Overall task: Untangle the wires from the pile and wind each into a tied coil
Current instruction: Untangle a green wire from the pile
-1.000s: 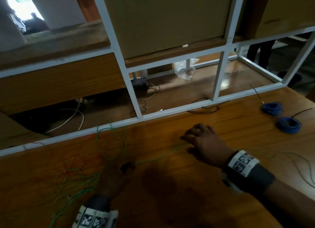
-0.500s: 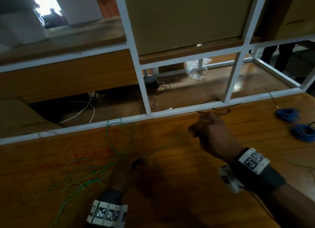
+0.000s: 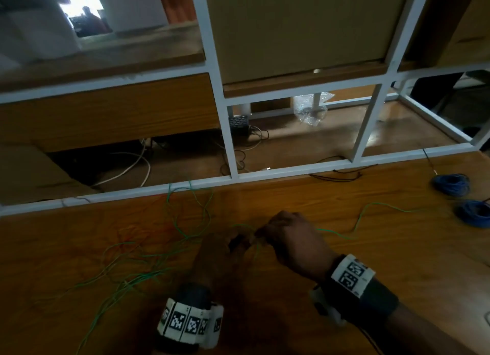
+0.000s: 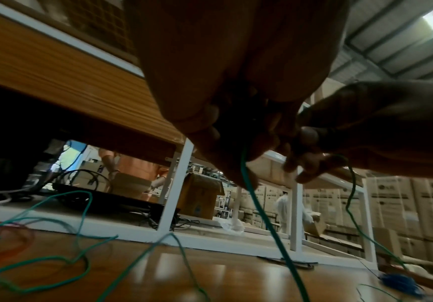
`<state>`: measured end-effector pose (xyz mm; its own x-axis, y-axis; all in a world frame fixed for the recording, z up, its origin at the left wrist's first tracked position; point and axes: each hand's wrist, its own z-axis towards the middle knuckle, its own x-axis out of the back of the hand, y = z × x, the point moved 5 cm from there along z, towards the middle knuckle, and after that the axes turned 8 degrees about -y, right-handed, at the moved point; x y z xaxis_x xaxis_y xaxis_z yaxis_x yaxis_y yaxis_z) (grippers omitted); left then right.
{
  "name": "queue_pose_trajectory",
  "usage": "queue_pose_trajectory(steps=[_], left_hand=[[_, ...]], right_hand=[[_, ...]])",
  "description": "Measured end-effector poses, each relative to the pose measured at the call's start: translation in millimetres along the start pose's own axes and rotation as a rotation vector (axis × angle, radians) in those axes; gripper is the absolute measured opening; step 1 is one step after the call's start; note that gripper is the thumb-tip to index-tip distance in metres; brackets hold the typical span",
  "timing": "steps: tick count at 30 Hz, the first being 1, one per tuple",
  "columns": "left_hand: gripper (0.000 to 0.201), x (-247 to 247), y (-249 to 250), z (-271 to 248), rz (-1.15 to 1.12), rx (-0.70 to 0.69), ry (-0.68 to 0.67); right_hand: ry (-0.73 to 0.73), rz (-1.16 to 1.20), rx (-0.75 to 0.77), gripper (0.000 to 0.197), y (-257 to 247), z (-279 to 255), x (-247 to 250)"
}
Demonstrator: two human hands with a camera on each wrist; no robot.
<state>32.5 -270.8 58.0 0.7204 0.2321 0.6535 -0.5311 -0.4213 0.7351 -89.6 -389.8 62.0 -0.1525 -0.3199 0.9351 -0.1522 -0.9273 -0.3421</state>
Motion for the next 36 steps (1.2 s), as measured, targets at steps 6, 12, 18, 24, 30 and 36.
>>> queue_pose_trajectory(steps=[6, 12, 18, 24, 30, 36], left_hand=[[0.022, 27, -22, -28, -0.307, 0.153, 0.133], [0.024, 28, -23, -32, -0.194, 0.136, 0.156], [0.019, 9, -1, -7, 0.078, -0.024, 0.077], [0.03, 16, 0, -2, 0.045, -0.144, 0.086], [0.006, 22, -29, -9, -0.274, -0.026, 0.112], [0.008, 16, -59, -33, -0.279, 0.12, 0.1]], right_hand=[[0.229, -0.047, -0.12, 0.029, 57, -16, 36], [-0.017, -0.124, -0.254, 0.047, 56, -13, 20], [0.103, -0.104, -0.237, 0.096, 2, 11, 8], [0.247, -0.247, -0.009, 0.042, -27, 11, 6], [0.271, -0.213, -0.039, 0.036, 15, 0, 16], [0.17, -0.189, -0.257, 0.031, 62, -13, 10]])
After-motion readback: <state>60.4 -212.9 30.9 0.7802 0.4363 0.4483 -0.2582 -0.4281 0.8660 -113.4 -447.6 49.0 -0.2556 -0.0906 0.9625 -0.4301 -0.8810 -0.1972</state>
